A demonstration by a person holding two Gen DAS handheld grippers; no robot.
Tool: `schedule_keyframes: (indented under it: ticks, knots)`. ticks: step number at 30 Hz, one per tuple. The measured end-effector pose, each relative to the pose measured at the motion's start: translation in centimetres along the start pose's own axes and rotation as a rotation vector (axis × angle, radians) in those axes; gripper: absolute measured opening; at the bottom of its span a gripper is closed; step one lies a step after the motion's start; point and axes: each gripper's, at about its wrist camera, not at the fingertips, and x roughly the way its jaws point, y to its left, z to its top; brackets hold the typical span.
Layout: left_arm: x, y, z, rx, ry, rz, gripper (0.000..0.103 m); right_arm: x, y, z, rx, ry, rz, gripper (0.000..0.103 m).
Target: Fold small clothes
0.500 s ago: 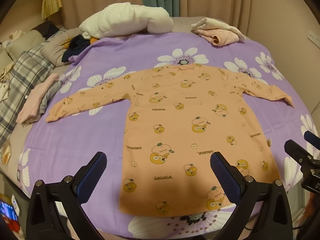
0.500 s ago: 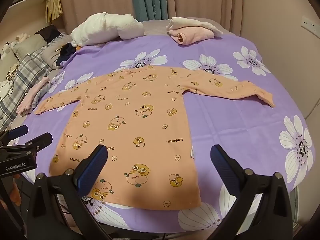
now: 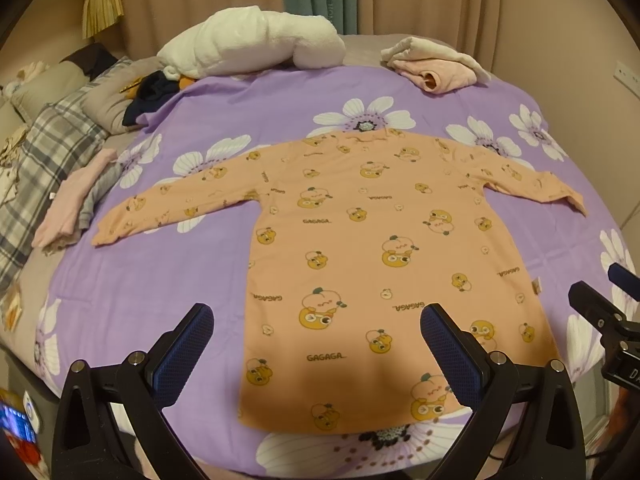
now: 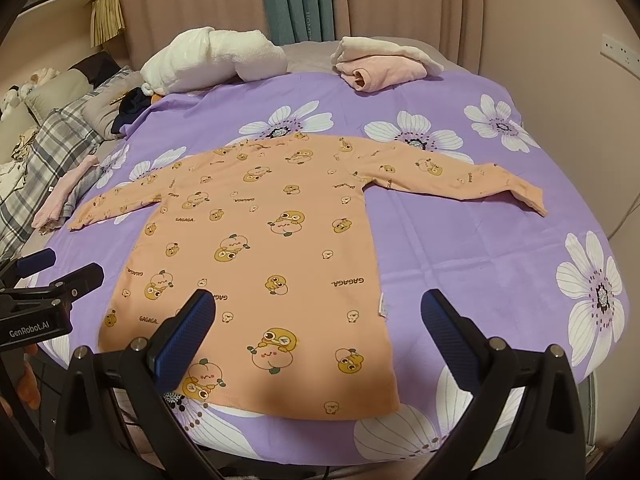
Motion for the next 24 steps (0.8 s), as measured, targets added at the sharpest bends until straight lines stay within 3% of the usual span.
schedule_keyframes:
  ticks: [24]
  knots:
    - [0.4, -0.42, -0.17, 0.001, 0.009, 0.0, 0.102, -0.04, 0.08, -0.08, -0.001, 0.0, 0.001, 0.103]
